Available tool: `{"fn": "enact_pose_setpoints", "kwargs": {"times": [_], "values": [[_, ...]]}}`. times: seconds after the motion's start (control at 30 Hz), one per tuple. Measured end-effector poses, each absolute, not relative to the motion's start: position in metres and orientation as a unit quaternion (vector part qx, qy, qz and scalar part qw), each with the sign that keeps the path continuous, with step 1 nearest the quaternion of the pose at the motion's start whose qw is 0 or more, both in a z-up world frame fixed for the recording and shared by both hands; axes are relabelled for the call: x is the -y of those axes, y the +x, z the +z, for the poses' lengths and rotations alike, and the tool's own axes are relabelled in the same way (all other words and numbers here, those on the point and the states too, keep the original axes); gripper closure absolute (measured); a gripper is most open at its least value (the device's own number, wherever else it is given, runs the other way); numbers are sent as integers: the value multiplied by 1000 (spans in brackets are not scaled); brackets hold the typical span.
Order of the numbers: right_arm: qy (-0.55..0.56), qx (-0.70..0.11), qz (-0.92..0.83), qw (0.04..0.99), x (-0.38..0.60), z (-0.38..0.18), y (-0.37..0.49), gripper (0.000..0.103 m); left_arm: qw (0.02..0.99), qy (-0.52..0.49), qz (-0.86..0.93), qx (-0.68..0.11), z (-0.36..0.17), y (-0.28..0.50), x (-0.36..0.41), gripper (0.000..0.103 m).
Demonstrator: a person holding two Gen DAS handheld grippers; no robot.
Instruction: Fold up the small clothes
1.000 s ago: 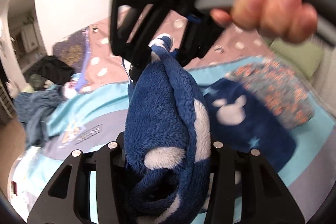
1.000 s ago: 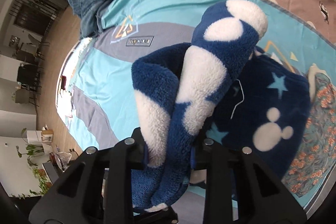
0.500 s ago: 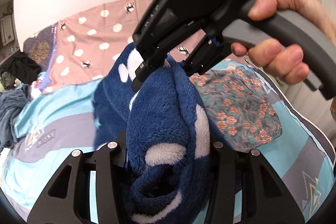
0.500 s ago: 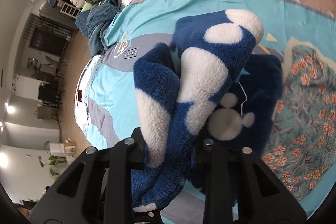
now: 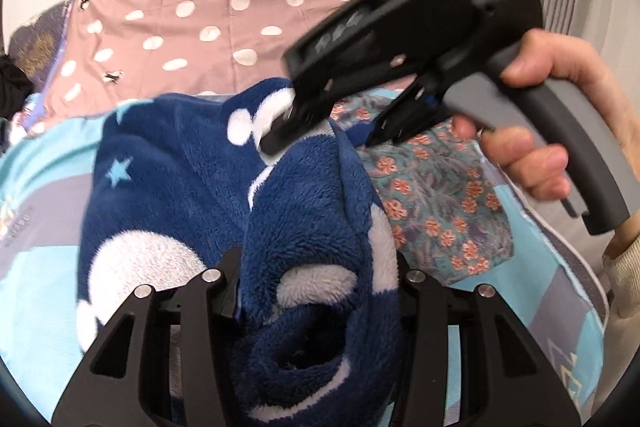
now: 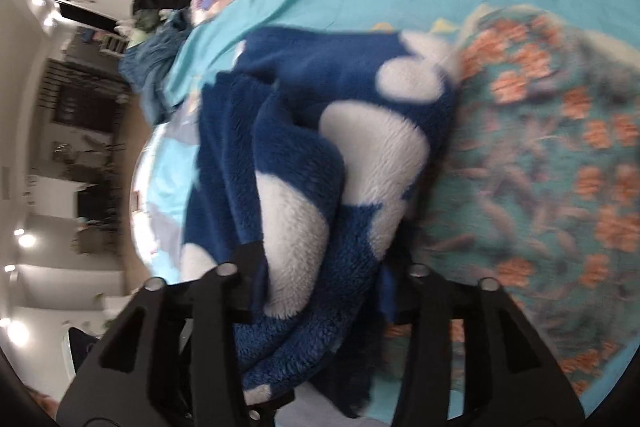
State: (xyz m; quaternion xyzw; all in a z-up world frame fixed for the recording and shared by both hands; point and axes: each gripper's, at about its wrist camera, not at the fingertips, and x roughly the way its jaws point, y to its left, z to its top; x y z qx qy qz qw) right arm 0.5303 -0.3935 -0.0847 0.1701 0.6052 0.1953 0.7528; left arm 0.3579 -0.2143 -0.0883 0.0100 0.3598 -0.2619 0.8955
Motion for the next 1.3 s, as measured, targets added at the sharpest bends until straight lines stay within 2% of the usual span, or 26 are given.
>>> {"fn": "enact_pose_setpoints", "kwargs": {"times": [0.07,0.13,0.23,0.27,0.33,0.4,0.43,0.47,0.5,0.63,0.73,0.8,0.9,0.97,1.03,1.1,1.13,1.2,1.3], "values": [[180,-557,194,788,399,-61,519,41,892,-6,-274,-359,-91,359,209,55],[206,-491,255,807,394,-38,503,35,884,-33,-296,-361,-93,362,199,55],[197,-496,305,789,376,-41,499,35,877,-56,-317,-356,-98,363,193,54],[184,-515,306,779,365,-51,502,36,876,-58,-322,-355,-98,364,194,53],[173,-546,298,763,353,-71,509,47,875,-59,-327,-351,-99,361,194,50],[158,-570,284,755,349,-87,515,51,867,-64,-343,-355,-102,360,193,40],[145,-582,275,752,348,-93,516,55,862,-73,-352,-357,-101,359,191,37],[130,-592,266,750,350,-100,517,65,857,-82,-362,-358,-101,358,189,34],[127,-595,264,749,353,-103,517,67,851,-87,-372,-360,-99,356,187,32],[119,-586,266,756,362,-103,510,74,821,-106,-417,-376,-88,344,165,32],[65,-574,266,772,350,-101,505,74,779,-156,-471,-384,-76,336,124,30],[11,-560,263,785,339,-98,497,74,785,-173,-467,-367,-67,333,96,30],[-47,-545,255,797,327,-97,487,73,807,-209,-435,-341,-58,349,51,30],[-74,-537,248,802,322,-95,481,73,789,-248,-440,-351,-65,370,35,30],[-110,-524,240,810,316,-91,473,72,779,-235,-439,-382,-82,391,45,30],[-128,-507,244,817,315,-85,465,66,771,-208,-442,-408,-100,406,65,32],[-126,-501,246,821,316,-82,461,56,766,-203,-443,-418,-108,409,71,33],[-118,-485,250,830,318,-74,451,47,764,-208,-447,-416,-123,414,74,35],[-127,-462,270,835,315,-65,428,47,750,-235,-463,-409,-130,420,76,35]]}}
